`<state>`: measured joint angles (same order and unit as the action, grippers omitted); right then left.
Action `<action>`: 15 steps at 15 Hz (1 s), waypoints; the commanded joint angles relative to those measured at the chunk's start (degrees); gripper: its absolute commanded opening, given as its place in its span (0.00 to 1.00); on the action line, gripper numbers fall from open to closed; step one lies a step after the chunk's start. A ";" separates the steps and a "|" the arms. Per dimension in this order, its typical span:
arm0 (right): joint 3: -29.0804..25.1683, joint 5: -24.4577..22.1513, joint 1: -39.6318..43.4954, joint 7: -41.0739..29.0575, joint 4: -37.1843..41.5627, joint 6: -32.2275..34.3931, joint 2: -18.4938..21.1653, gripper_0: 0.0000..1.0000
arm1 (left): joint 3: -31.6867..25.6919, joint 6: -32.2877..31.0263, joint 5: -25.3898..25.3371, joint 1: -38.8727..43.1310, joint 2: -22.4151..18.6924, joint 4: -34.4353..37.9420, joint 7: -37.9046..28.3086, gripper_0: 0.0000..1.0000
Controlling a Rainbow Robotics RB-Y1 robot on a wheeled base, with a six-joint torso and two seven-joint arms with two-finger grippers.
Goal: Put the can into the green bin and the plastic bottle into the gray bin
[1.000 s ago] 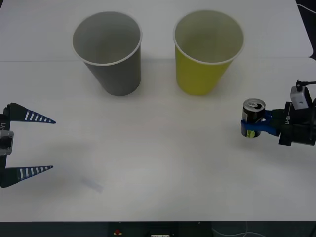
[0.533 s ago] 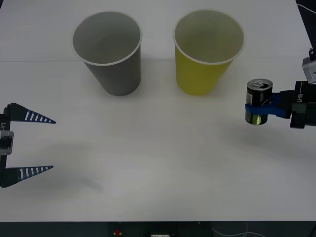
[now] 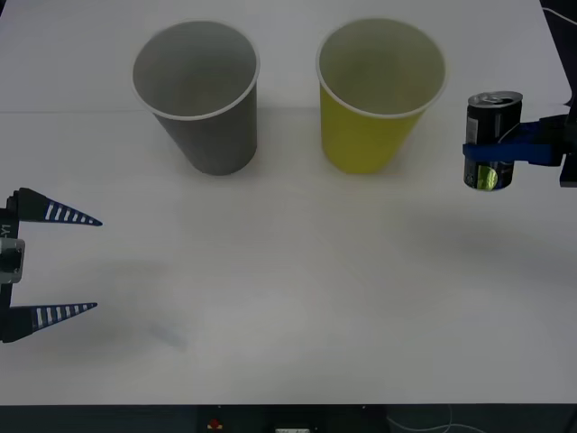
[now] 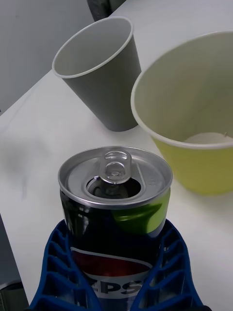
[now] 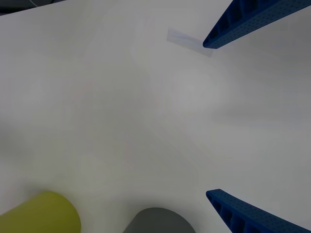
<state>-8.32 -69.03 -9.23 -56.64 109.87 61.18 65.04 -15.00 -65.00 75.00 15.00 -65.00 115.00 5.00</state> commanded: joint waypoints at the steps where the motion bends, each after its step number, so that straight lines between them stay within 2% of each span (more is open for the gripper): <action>1: 0.05 -5.41 -5.27 -8.66 1.13 1.93 0.52 0.00 | 0.00 0.00 0.00 0.00 0.00 0.00 0.00 1.00; 3: 1.11 -10.16 -11.25 -14.55 1.13 4.92 0.52 0.00 | 0.00 0.00 0.00 0.00 0.00 0.00 0.00 1.00; 5: 5.59 -13.76 -18.02 -17.18 -0.18 5.09 0.52 0.00 | 0.00 0.00 0.00 0.00 0.00 0.00 0.00 1.00; 9: 17.46 -15.08 -33.14 -16.74 -10.99 5.09 -0.36 0.00 | 0.00 0.00 0.00 0.00 0.00 0.00 0.00 1.00; 15: 28.53 -25.54 -46.32 -16.39 -22.60 5.00 -5.89 0.00 | 0.00 0.00 0.00 0.00 0.00 0.00 0.00 1.00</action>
<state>19.18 -93.71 -54.51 -73.13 88.21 66.26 59.72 -15.00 -65.00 75.00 15.00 -65.00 115.00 5.00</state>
